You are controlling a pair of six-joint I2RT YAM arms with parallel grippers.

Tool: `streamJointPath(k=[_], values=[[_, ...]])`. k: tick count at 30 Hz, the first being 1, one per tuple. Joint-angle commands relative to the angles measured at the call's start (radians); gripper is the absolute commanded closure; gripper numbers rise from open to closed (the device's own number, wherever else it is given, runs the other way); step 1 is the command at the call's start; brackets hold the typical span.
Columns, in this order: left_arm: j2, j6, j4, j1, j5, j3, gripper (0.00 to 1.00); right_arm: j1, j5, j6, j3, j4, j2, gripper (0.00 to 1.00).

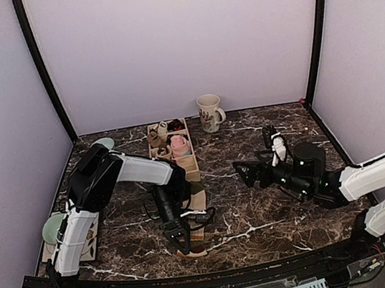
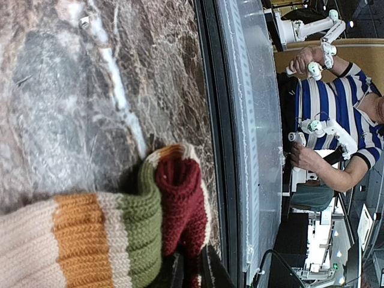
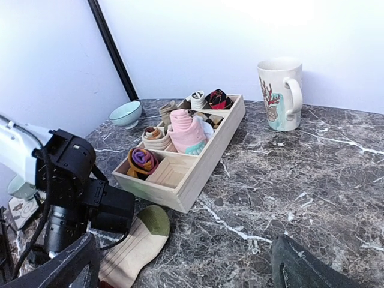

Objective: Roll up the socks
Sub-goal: Pick up the sock from the center of the board.

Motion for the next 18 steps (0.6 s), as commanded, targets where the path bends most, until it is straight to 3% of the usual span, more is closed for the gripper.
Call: streamJointPath(k=[1,3,7,9,12,18], values=[[-0.001,-0.004,0.175,0.029,-0.124,-0.033,0.86,0.010,-0.157,-0.038,-0.079,0.125,-0.042,0.01],[0.000,-0.006,0.178,0.036,-0.112,-0.035,0.86,0.060,-0.134,-0.151,-0.075,0.003,-0.080,0.01],[0.002,-0.007,0.179,0.045,-0.093,-0.041,0.86,0.305,-0.005,-0.397,-0.082,-0.136,-0.117,0.08],[0.006,-0.005,0.175,0.050,-0.092,-0.041,0.86,0.383,-0.013,-0.469,-0.052,-0.198,-0.080,0.16],[0.010,-0.004,0.169,0.056,-0.092,-0.038,0.86,0.440,-0.085,-0.547,-0.043,-0.160,0.005,0.28],[0.015,-0.001,0.166,0.060,-0.095,-0.035,0.86,0.477,-0.147,-0.641,0.065,-0.049,0.247,0.30]])
